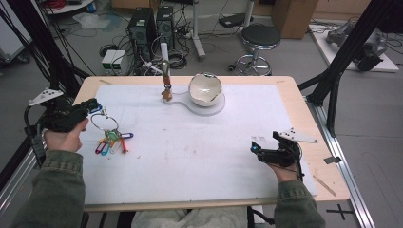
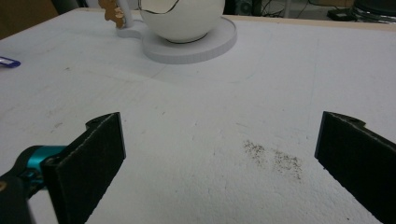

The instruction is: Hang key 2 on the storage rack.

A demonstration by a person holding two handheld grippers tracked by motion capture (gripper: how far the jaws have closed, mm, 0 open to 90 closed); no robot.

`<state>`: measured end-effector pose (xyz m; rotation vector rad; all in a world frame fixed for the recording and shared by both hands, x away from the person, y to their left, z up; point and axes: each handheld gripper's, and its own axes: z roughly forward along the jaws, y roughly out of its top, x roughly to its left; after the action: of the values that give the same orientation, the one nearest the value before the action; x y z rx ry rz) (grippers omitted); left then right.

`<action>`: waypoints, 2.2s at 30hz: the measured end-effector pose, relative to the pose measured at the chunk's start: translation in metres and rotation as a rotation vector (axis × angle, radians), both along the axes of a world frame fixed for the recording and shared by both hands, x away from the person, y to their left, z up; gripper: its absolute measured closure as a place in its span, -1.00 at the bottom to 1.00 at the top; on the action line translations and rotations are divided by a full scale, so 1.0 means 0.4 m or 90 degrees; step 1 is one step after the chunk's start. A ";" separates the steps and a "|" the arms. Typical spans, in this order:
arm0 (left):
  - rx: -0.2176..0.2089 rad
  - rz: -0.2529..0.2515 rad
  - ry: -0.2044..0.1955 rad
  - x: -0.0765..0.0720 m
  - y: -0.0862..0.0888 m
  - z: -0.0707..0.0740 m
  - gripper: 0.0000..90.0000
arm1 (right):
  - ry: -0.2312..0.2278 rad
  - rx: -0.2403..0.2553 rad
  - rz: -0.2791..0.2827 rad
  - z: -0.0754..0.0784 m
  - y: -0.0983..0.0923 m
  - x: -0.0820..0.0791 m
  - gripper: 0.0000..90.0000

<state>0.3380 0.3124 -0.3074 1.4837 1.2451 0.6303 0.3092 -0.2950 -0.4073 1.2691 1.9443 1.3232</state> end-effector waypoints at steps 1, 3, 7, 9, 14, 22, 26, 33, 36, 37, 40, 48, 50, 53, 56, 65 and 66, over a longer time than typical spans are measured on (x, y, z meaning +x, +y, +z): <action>0.003 -0.002 -0.002 0.005 -0.002 0.008 0.88 | 0.000 0.002 -0.001 0.000 0.001 0.001 -0.98; 0.005 -0.003 -0.012 0.016 -0.007 0.022 0.88 | -0.001 0.001 -0.002 -0.001 0.003 0.003 -0.98; 0.010 -0.003 -0.021 0.041 -0.020 0.052 0.88 | -0.006 -0.002 -0.004 0.000 0.003 0.002 -0.98; 0.021 -0.006 -0.022 0.053 -0.026 0.067 0.88 | -0.008 0.006 -0.009 0.001 0.000 0.001 -0.98; 0.027 -0.003 -0.028 0.079 -0.036 0.103 0.88 | -0.018 0.015 -0.018 0.005 -0.005 -0.003 -0.98; 0.015 -0.002 -0.041 0.114 -0.048 0.155 0.88 | -0.041 0.026 -0.019 0.010 -0.010 -0.007 -0.98; 0.038 -0.003 -0.041 0.137 -0.059 0.183 0.88 | -0.051 0.031 -0.021 0.013 -0.013 -0.011 -0.98; 0.024 0.005 -0.031 0.185 -0.055 0.206 0.88 | -0.061 0.033 -0.018 0.014 -0.016 -0.012 -0.98; 0.037 0.008 -0.019 0.209 -0.062 0.207 0.88 | -0.057 0.033 -0.015 0.014 -0.013 -0.012 -0.98; 0.027 0.007 -0.018 0.217 -0.063 0.206 0.88 | -0.059 0.031 -0.015 0.014 -0.013 -0.012 -0.98; 0.027 0.006 -0.007 0.238 -0.066 0.206 0.88 | -0.056 0.033 -0.017 0.014 -0.013 -0.013 -0.98; 0.020 0.001 0.000 0.272 -0.076 0.210 0.88 | -0.056 0.030 -0.018 0.013 -0.013 -0.014 -0.98; 0.015 0.003 0.002 0.281 -0.079 0.211 0.88 | -0.055 0.027 -0.015 0.013 -0.013 -0.013 -0.98; 0.007 0.002 0.005 0.297 -0.086 0.212 0.88 | -0.049 0.027 -0.013 0.012 -0.010 -0.013 -0.98; 0.002 0.000 0.008 0.315 -0.094 0.211 0.88 | -0.052 0.025 -0.010 0.011 -0.010 -0.012 -0.98; 0.003 -0.027 0.023 0.357 -0.134 0.214 0.88 | -0.050 0.032 -0.017 0.010 -0.019 -0.018 -0.98; 0.002 -0.031 0.022 0.360 -0.141 0.212 0.88 | -0.049 0.032 -0.017 0.011 -0.019 -0.020 -0.98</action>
<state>0.4818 0.2561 -0.2225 1.5287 1.2308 0.5768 0.3014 -0.3027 -0.4031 1.2457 1.8464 1.3946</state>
